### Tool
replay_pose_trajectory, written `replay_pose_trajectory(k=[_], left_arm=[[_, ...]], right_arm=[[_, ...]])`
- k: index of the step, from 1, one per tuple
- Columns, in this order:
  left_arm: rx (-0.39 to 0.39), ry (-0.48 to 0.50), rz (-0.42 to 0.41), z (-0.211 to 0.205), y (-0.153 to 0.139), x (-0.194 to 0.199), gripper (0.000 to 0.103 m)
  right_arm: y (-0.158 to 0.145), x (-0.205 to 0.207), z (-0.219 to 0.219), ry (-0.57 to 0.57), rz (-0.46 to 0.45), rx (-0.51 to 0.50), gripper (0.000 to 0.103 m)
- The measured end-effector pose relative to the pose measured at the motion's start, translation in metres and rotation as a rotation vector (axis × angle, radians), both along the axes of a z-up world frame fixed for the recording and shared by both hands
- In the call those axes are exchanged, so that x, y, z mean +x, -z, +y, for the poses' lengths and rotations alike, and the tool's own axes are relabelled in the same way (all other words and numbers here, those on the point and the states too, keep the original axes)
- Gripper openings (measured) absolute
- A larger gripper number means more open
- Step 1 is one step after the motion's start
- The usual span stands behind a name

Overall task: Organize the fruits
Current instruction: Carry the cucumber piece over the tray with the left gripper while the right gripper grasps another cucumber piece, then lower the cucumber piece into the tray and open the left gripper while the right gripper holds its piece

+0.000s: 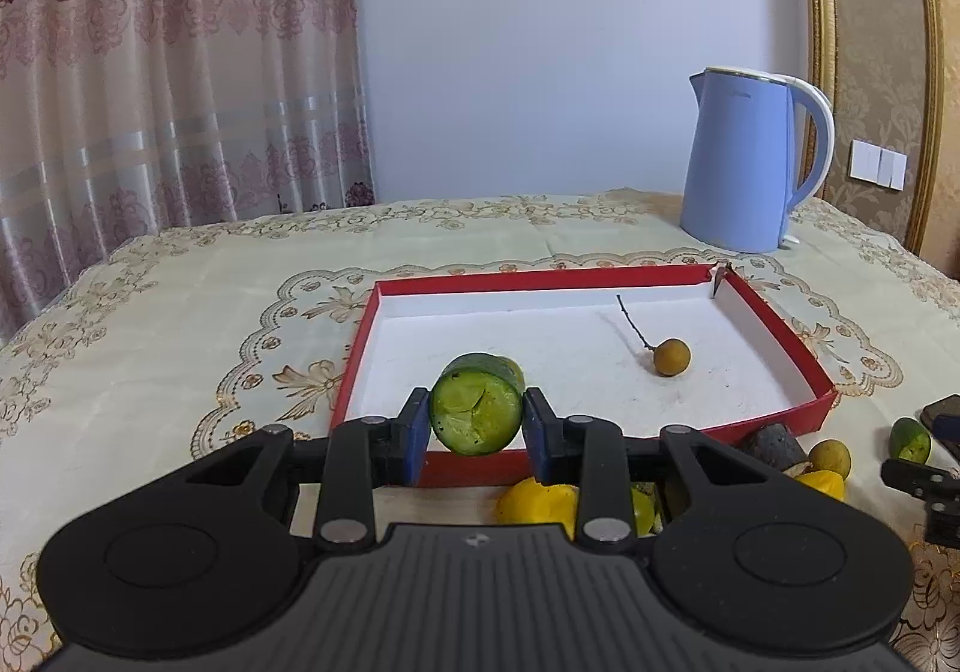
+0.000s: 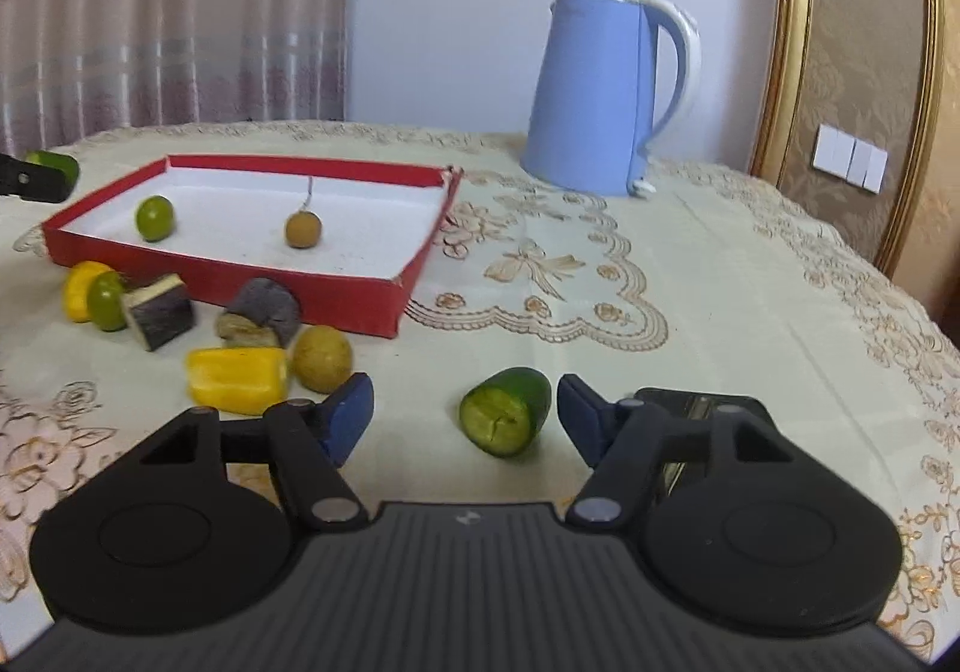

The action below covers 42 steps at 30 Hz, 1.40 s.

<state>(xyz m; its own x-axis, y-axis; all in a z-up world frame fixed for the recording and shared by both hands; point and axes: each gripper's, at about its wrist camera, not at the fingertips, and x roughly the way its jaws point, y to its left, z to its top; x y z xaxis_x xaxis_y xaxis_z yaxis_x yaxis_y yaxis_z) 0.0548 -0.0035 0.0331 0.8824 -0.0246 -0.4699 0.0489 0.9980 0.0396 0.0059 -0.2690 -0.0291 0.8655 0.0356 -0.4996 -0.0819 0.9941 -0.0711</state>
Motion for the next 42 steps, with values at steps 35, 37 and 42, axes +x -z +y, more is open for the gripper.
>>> replay_pose_trajectory(k=[35, 37, 42], left_arm=[[0.048, -0.014, 0.092, -0.037, 0.017, 0.127, 0.032], [0.04, -0.021, 0.096, -0.039, 0.019, 0.129, 0.032], [0.062, -0.03, 0.098, -0.049, 0.024, 0.134, 0.032]], right_arm=[[-0.013, -0.014, -0.009, -0.035, -0.045, 0.114, 0.03], [-0.013, -0.015, -0.009, -0.039, -0.049, 0.121, 0.03], [-0.013, -0.018, -0.006, -0.053, -0.053, 0.124, 0.03]])
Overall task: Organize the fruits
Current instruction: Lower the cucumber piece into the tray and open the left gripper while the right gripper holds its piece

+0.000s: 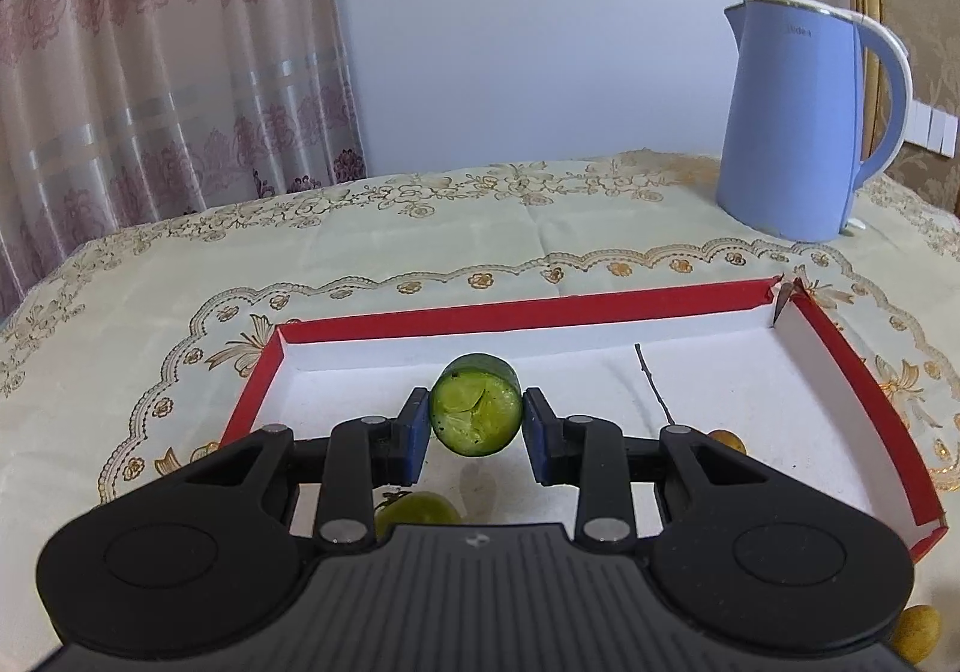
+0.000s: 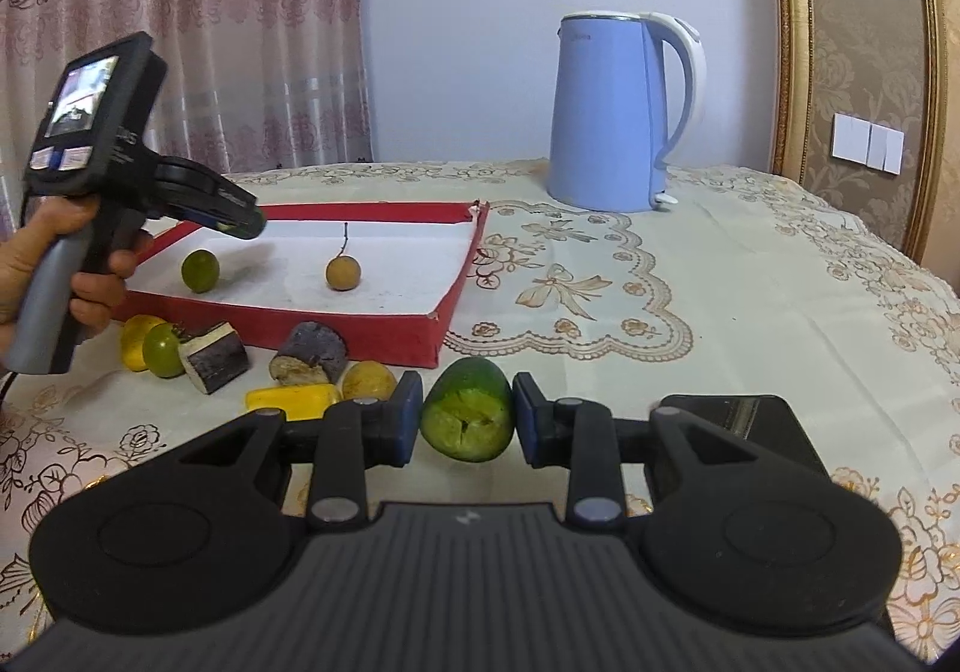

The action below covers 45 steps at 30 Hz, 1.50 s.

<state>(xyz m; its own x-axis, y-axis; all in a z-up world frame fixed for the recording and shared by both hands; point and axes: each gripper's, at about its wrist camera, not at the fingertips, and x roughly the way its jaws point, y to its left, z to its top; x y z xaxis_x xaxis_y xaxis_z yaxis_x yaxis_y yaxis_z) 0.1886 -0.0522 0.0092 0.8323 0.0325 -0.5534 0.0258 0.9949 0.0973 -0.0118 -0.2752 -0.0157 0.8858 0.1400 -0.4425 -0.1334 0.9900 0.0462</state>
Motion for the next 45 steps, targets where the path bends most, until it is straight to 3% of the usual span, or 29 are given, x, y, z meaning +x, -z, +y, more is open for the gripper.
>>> replay_pose_trajectory(k=[12, 21, 45], left_arm=[[0.041, -0.009, 0.011, -0.007, 0.003, 0.013, 0.032], [0.024, -0.016, 0.029, -0.008, 0.007, 0.016, 0.032], [0.016, 0.02, -0.028, -0.013, 0.011, 0.009, 0.032]], right_arm=[[-0.004, -0.006, 0.007, -0.019, -0.015, 0.001, 0.03], [-0.006, -0.009, 0.011, -0.035, -0.02, 0.001, 0.03], [-0.007, 0.017, 0.047, -0.086, -0.036, 0.01, 0.03]])
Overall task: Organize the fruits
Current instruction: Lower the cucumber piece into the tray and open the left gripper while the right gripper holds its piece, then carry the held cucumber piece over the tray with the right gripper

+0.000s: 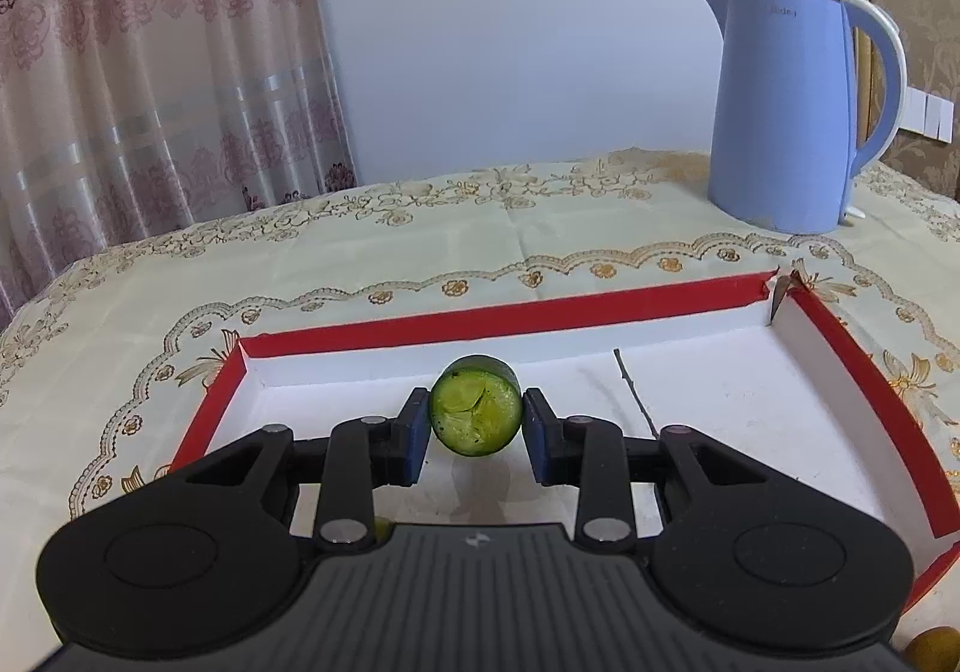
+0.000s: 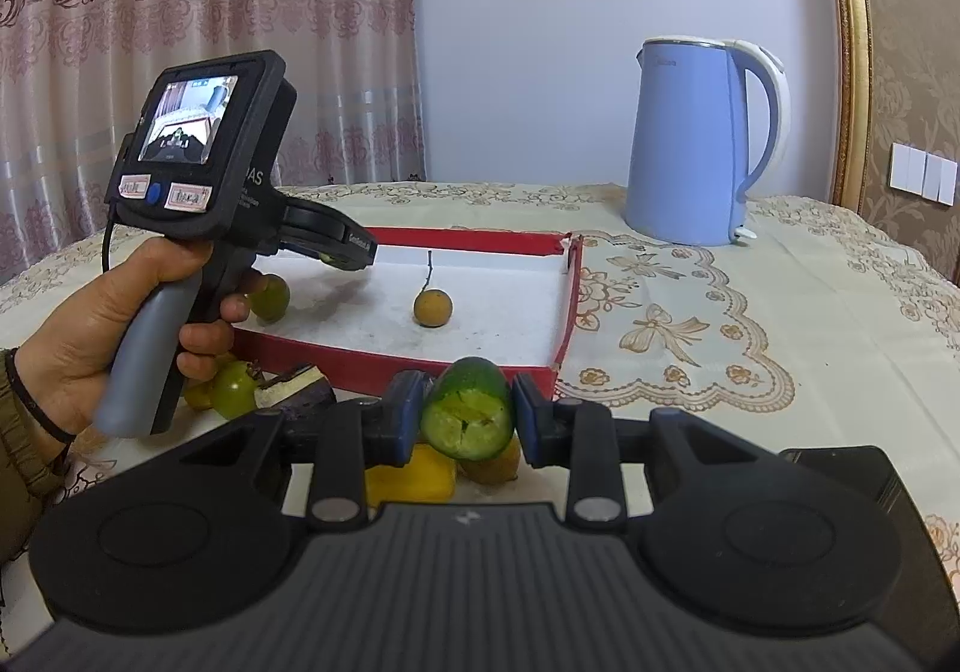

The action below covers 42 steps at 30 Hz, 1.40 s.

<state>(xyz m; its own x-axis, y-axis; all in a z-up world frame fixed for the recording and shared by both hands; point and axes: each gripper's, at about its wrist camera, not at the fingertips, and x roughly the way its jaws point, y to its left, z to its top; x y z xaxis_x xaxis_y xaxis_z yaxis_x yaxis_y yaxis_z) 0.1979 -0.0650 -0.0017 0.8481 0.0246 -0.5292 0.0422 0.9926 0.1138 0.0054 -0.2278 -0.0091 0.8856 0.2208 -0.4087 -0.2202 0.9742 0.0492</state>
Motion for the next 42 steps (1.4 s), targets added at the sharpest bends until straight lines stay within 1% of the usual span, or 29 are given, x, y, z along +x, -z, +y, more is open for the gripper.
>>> replay_pose_trajectory(k=[6, 21, 23, 24, 25, 27, 30, 39, 42], left_arm=[[-0.019, -0.012, 0.009, 0.003, -0.001, 0.003, 0.032], [-0.02, -0.033, 0.025, 0.007, 0.001, 0.007, 0.032], [-0.013, -0.038, 0.015, 0.006, 0.0, 0.006, 0.033], [-0.011, -0.039, 0.009, 0.006, -0.001, 0.005, 0.042], [-0.013, -0.038, 0.006, 0.006, -0.001, 0.004, 0.059], [-0.013, -0.047, -0.016, 0.006, -0.003, 0.001, 0.073], [0.002, -0.055, -0.047, 0.006, -0.007, -0.003, 0.074], [-0.006, -0.086, -0.026, 0.014, -0.006, 0.0, 0.075], [-0.004, -0.095, -0.021, 0.016, -0.005, 0.0, 0.077]], right_arm=[[-0.001, -0.003, 0.002, -0.006, -0.006, -0.009, 0.03], [-0.002, -0.005, 0.007, -0.013, -0.006, -0.02, 0.03], [-0.002, -0.005, 0.007, -0.015, -0.006, -0.02, 0.03], [-0.002, -0.005, 0.007, -0.015, -0.005, -0.021, 0.03], [-0.002, -0.005, 0.007, -0.014, -0.006, -0.022, 0.03], [-0.003, -0.004, 0.007, -0.014, -0.006, -0.022, 0.03], [-0.004, -0.001, 0.006, -0.016, -0.006, -0.024, 0.03], [-0.021, 0.028, 0.008, -0.031, -0.037, -0.015, 0.03], [-0.024, 0.039, 0.006, -0.026, -0.041, -0.015, 0.03]])
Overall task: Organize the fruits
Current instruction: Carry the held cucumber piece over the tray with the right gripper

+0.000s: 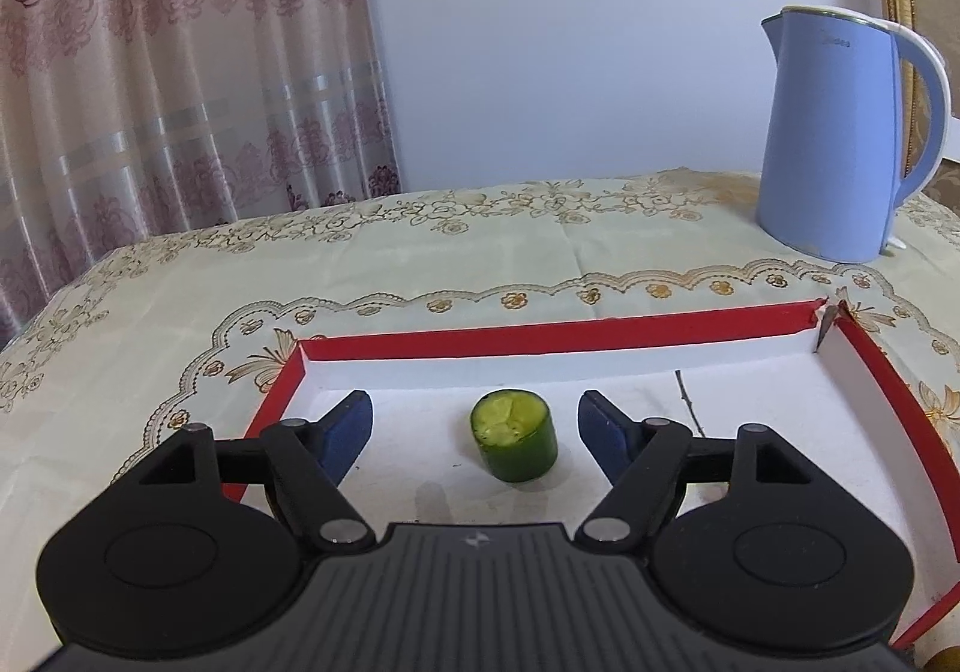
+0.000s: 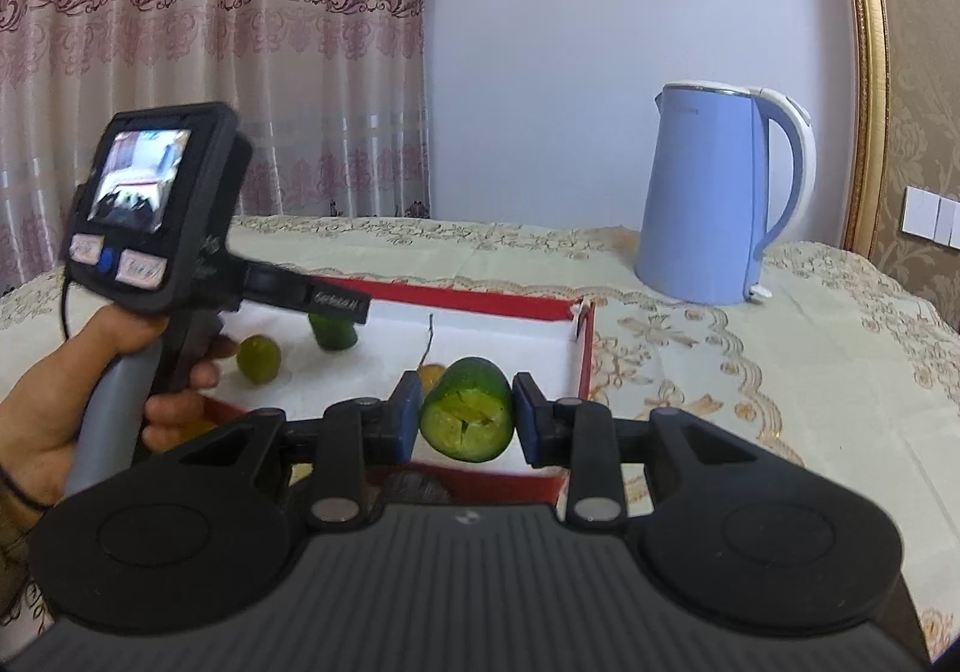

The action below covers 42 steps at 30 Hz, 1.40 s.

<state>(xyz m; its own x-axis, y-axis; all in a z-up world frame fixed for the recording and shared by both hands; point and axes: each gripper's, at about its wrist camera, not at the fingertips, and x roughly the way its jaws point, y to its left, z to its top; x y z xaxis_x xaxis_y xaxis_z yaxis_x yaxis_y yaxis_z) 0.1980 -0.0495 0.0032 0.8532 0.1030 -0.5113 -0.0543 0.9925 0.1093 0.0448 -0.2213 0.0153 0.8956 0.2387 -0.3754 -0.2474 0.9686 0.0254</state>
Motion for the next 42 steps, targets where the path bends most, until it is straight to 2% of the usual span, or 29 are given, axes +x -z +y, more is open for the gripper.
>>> replay_pose_trajectory(k=[7, 15, 23, 24, 26, 30, 42], left_arm=[[-0.001, -0.01, 0.005, 0.002, 0.0, 0.001, 0.083], [-0.007, -0.02, 0.016, 0.006, 0.0, 0.001, 0.083], [0.005, -0.015, -0.002, 0.006, -0.003, -0.001, 0.083], [0.006, -0.013, -0.001, 0.006, -0.003, -0.001, 0.083], [0.008, -0.012, -0.001, 0.005, -0.003, -0.001, 0.083], [0.014, -0.005, -0.008, 0.004, -0.004, -0.002, 0.083], [0.025, -0.003, -0.003, 0.003, -0.004, -0.003, 0.083]], right_arm=[[-0.004, 0.026, -0.002, 0.007, 0.014, -0.021, 0.03], [-0.012, 0.059, 0.008, 0.005, 0.019, -0.056, 0.03], [0.003, 0.101, 0.013, 0.031, 0.075, -0.073, 0.031], [0.005, 0.106, 0.013, 0.051, 0.047, -0.082, 0.031], [0.009, 0.114, 0.011, 0.059, 0.057, -0.072, 0.031], [0.012, 0.122, 0.009, 0.066, 0.068, -0.057, 0.031], [0.011, 0.145, 0.031, 0.019, 0.092, -0.107, 0.031]])
